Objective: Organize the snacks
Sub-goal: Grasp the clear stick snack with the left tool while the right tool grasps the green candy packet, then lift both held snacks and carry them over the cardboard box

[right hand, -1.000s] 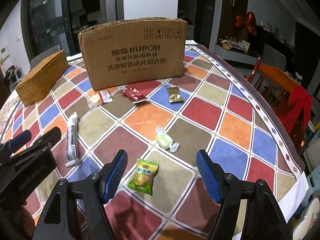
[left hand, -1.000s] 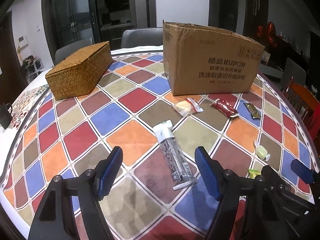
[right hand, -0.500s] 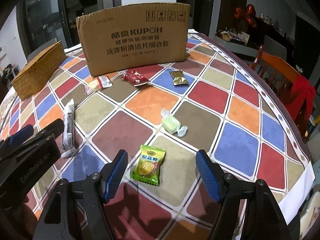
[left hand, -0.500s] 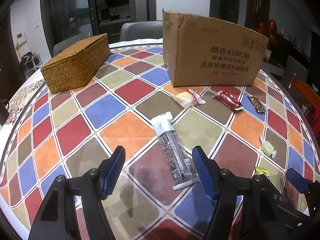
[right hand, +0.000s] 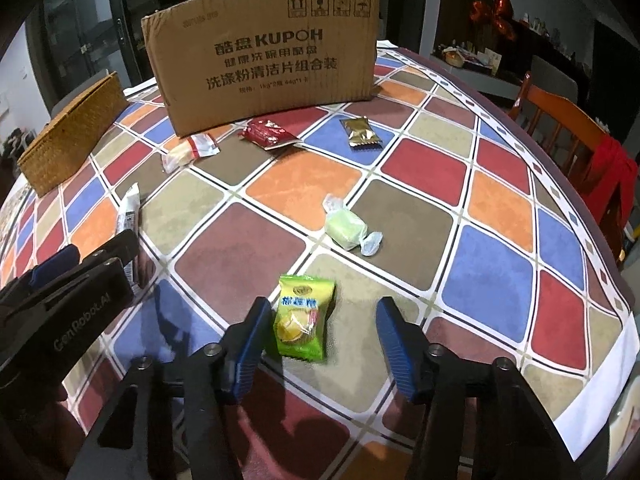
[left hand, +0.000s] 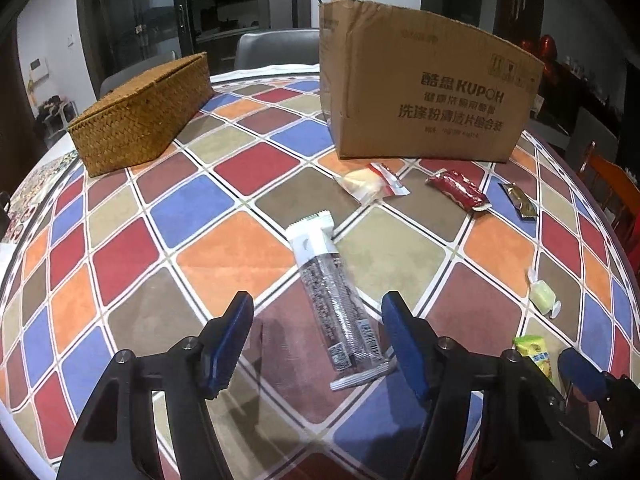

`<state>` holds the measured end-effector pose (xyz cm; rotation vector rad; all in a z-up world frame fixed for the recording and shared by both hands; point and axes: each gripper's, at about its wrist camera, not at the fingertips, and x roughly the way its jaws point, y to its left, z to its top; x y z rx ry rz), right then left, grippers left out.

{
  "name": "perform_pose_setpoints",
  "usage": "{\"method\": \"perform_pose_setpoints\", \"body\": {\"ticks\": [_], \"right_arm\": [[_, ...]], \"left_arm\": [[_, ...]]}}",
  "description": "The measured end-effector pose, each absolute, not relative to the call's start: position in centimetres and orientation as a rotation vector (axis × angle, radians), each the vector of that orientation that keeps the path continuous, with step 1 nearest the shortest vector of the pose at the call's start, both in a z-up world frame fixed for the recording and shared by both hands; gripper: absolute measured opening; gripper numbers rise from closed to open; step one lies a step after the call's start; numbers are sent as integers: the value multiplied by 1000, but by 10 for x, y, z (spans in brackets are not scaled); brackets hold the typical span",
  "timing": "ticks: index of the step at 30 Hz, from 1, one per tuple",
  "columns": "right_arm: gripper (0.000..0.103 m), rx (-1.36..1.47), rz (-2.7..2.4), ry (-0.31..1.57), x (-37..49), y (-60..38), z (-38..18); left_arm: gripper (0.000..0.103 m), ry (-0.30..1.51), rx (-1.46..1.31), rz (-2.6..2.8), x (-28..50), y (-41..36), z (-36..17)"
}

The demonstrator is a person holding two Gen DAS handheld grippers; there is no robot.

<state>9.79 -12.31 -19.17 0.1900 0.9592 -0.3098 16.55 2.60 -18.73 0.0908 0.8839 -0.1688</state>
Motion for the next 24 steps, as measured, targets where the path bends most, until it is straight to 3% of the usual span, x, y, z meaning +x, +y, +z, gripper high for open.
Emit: {"method": "perform_pose_setpoints", "body": {"ticks": [4, 7, 9, 12, 24], "right_arm": [[41, 192, -313, 954, 98, -124, -191], [30, 189, -305, 949, 99, -125, -191], [28, 189, -298, 947, 99, -125, -191], [27, 189, -287, 943, 99, -124, -190], [25, 203, -262, 932, 100, -122, -184]], "left_arm": [[55, 902, 98, -162, 168, 22, -193], [41, 914, 95, -170, 169, 21, -197], [29, 906, 104, -174, 168, 19, -196], [22, 902, 109, -181, 167, 17, -196], [20, 893, 101, -187, 163, 21, -189]]}}
